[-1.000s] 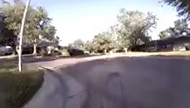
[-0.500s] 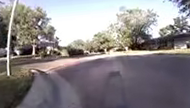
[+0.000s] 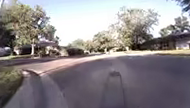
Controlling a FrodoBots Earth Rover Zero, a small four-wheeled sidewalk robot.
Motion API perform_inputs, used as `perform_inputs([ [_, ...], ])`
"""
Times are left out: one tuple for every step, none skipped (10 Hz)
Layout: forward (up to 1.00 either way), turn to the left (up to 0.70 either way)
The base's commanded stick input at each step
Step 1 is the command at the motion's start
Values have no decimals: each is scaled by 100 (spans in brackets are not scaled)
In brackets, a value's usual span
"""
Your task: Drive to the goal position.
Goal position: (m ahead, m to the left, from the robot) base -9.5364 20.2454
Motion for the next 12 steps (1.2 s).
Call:
perform_inputs([
  [100,1],
  [100,3],
  [100,4],
  [100,4],
  [100,5],
  [100,8],
  [100,12],
  [100,19],
  [100,20],
  [100,22],
  [100,23],
  [100,2],
])
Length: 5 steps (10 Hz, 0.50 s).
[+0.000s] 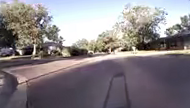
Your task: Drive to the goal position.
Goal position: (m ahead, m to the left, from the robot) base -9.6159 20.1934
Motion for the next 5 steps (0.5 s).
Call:
perform_inputs([
  [100,2],
  [100,2],
  [100,2],
  [100,2],
  [100,2],
])
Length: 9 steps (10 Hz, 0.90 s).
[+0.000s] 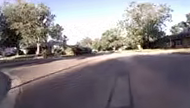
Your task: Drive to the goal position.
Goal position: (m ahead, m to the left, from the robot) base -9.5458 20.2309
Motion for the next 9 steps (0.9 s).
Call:
perform_inputs([
  [100,2],
  [100,2],
  [100,0],
  [100,0],
  [100,0],
  [100,0],
  [100,6],
  [100,17],
  [100,31],
])
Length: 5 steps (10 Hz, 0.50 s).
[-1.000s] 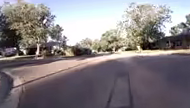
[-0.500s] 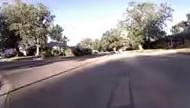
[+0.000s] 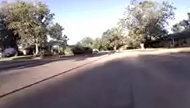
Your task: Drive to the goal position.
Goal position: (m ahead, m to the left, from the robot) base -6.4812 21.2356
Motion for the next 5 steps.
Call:
perform_inputs([
  [100,40],
  [100,40],
  [100,40],
  [100,40],
  [100,40],
])
